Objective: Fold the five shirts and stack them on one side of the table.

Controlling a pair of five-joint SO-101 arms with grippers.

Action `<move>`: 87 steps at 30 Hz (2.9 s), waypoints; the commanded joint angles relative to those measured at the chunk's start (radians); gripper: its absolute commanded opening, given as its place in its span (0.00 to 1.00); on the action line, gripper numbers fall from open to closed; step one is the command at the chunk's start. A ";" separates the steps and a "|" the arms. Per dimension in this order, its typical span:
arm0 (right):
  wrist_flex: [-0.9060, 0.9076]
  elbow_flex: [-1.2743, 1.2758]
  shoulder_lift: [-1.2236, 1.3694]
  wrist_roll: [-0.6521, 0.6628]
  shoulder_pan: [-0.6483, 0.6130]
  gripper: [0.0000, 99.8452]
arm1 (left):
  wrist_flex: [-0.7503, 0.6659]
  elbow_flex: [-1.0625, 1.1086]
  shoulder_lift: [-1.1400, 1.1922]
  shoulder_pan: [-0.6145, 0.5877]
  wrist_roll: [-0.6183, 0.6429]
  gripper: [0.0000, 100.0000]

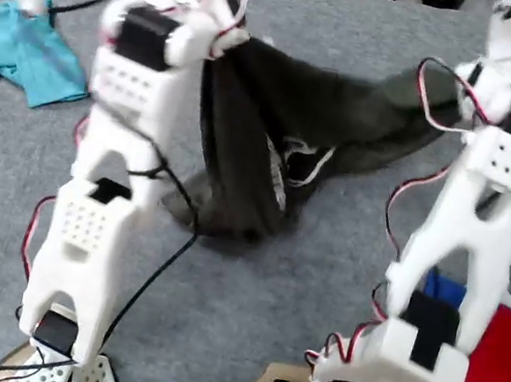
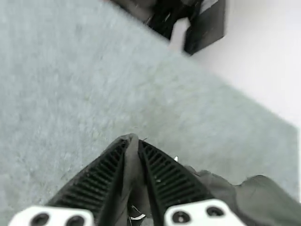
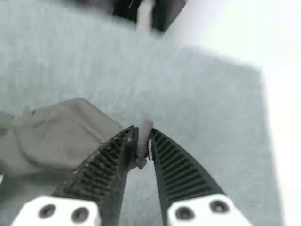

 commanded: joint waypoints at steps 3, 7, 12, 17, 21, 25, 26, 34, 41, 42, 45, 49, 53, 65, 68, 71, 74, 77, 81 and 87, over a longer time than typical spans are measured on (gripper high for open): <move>0.130 -0.360 -0.162 -0.025 -0.016 0.00 | 0.009 -0.034 -0.326 -0.077 -0.089 0.02; 0.169 -0.552 -0.196 -0.025 -0.016 0.00 | 0.009 -0.034 -0.512 -0.155 -0.155 0.02; 0.190 -0.677 -0.203 -0.021 -0.016 0.00 | 0.009 -0.034 -0.665 -0.261 -0.216 0.02; 0.199 -0.725 -0.203 -0.020 -0.016 0.00 | 0.011 -0.032 -0.740 -0.334 -0.250 0.02; 0.196 -0.803 -0.203 -0.025 -0.016 0.00 | 0.043 -0.032 -0.769 -0.377 -0.259 0.02; 0.187 -0.901 -0.203 -0.008 -0.051 0.01 | 0.043 -0.034 -0.785 -0.419 -0.258 0.02; 0.187 -0.918 -0.203 0.011 -0.065 0.01 | 0.044 -0.034 -0.788 -0.427 -0.256 0.02; 0.181 -1.056 -0.205 0.106 -0.191 0.01 | 0.044 -0.034 -0.811 -0.512 -0.252 0.02; 0.006 -1.069 -0.232 0.252 -0.214 0.01 | 0.044 -0.034 -0.812 -0.535 -0.258 0.02; -0.012 -1.056 -0.243 0.261 -0.214 0.01 | 0.044 -0.034 -0.812 -0.535 -0.258 0.02; -0.035 -1.007 -0.274 0.273 -0.214 0.01 | 0.046 -0.034 -0.812 -0.535 -0.258 0.02; -0.037 -0.935 -0.300 0.273 -0.214 0.01 | 0.046 -0.034 -0.812 -0.535 -0.258 0.02; -0.029 -0.852 -0.302 0.269 -0.214 0.01 | 0.046 -0.034 -0.812 -0.535 -0.258 0.02; -0.017 -0.553 -0.300 0.262 -0.216 0.00 | 0.041 0.238 -0.803 -0.528 -0.258 0.02; -0.025 -0.463 -0.298 0.256 -0.217 0.00 | -0.048 0.399 -0.766 -0.528 -0.253 0.02; -0.115 -0.320 -0.298 0.198 -0.214 0.00 | -0.224 0.589 -0.685 -0.528 -0.252 0.02; -0.259 -0.139 -0.283 0.176 -0.214 0.00 | -0.417 0.743 -0.605 -0.528 -0.253 0.02; -0.400 0.010 -0.243 0.166 -0.217 0.01 | -0.569 0.830 -0.541 -0.509 -0.258 0.02; -0.595 0.119 -0.134 0.166 -0.217 0.01 | -0.740 0.884 -0.447 -0.489 -0.259 0.02; -0.741 0.096 0.084 0.166 -0.232 0.01 | -0.945 0.884 -0.208 -0.446 -0.259 0.02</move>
